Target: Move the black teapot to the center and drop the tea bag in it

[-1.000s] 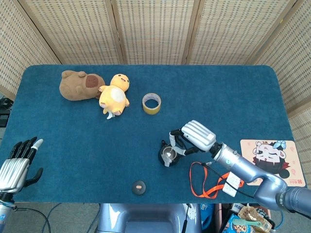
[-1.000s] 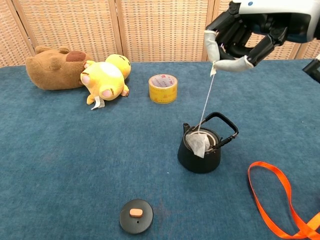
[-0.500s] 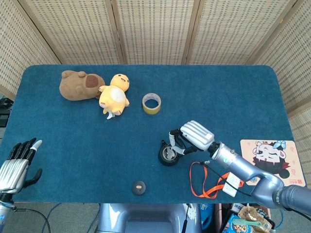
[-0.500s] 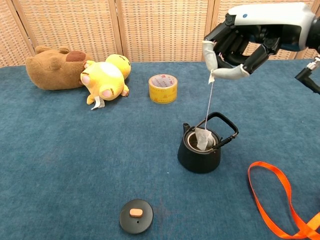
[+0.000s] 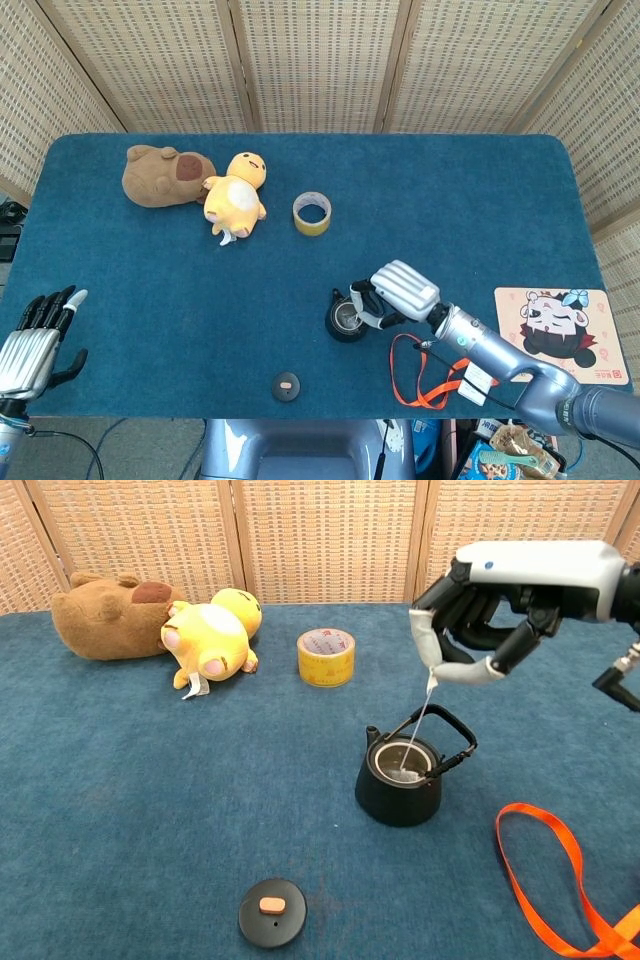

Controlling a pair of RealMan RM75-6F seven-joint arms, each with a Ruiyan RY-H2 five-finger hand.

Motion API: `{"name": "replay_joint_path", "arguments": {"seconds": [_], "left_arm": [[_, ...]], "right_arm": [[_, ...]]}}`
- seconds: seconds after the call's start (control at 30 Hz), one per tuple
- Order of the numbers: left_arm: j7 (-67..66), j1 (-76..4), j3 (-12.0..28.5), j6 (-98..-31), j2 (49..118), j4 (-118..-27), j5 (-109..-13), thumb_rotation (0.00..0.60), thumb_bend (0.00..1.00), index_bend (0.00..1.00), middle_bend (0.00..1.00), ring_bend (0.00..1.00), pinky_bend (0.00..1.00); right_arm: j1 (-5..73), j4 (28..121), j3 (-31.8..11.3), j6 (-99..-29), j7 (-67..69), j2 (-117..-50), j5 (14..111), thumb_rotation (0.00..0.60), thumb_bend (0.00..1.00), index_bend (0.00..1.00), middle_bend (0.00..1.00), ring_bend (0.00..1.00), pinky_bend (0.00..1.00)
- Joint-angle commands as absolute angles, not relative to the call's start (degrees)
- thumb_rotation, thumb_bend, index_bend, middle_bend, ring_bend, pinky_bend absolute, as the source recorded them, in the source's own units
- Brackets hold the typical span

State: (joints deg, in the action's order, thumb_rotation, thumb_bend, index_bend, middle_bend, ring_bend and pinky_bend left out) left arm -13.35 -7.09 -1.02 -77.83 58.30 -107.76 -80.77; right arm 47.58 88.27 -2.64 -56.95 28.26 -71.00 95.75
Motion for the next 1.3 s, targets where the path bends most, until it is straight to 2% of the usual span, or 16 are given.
{"name": "replay_joint_path", "arguments": {"seconds": [0.03,0.57,0.83,0.93,1.17,1.3], "left_arm": [[-13.5,-7.2,-1.0,-77.8,58.3,-107.9,-80.9,0.600,0.43,0.00,0.00,0.00,0.00],[-14.8,-7.2,-0.7,-78.0,58.0,-108.9,-80.4,0.600,0.43,0.00,0.00,0.00,0.00],[-15.2,-7.2,-0.6,-78.1,57.7,-109.3,-80.2,0.600,0.43,0.00,0.00,0.00,0.00],[-15.2,-7.2,-0.5,-78.2,57.6,-109.4,-80.2,0.600,0.43,0.00,0.00,0.00,0.00],[-15.3,-7.1,-0.6,-78.5,57.5,-109.7,-80.4,0.600,0.43,0.00,0.00,0.00,0.00],[-15.2,-6.9,-0.5,-78.8,57.4,-109.7,-80.2,0.600,0.43,0.00,0.00,0.00,0.00]], "right_arm": [[46.8,87.8,-1.2,-57.9,24.7,-72.5,97.4,0.600,0.64,0.68,0.79,0.86,0.93],[45.2,83.6,1.9,-59.4,12.7,-77.9,101.1,0.600,0.64,0.66,0.78,0.86,0.93],[45.6,83.2,3.3,-58.2,9.5,-78.1,102.0,0.600,0.64,0.38,0.69,0.86,0.93],[45.6,83.5,3.5,-58.0,8.7,-77.8,102.1,0.600,0.65,0.32,0.68,0.86,0.93],[45.5,84.5,3.6,-57.8,7.3,-77.0,101.7,0.600,0.65,0.28,0.67,0.86,0.93],[44.4,86.1,2.9,-59.1,6.3,-75.3,100.1,0.600,0.64,0.27,0.63,0.83,0.93]]}}
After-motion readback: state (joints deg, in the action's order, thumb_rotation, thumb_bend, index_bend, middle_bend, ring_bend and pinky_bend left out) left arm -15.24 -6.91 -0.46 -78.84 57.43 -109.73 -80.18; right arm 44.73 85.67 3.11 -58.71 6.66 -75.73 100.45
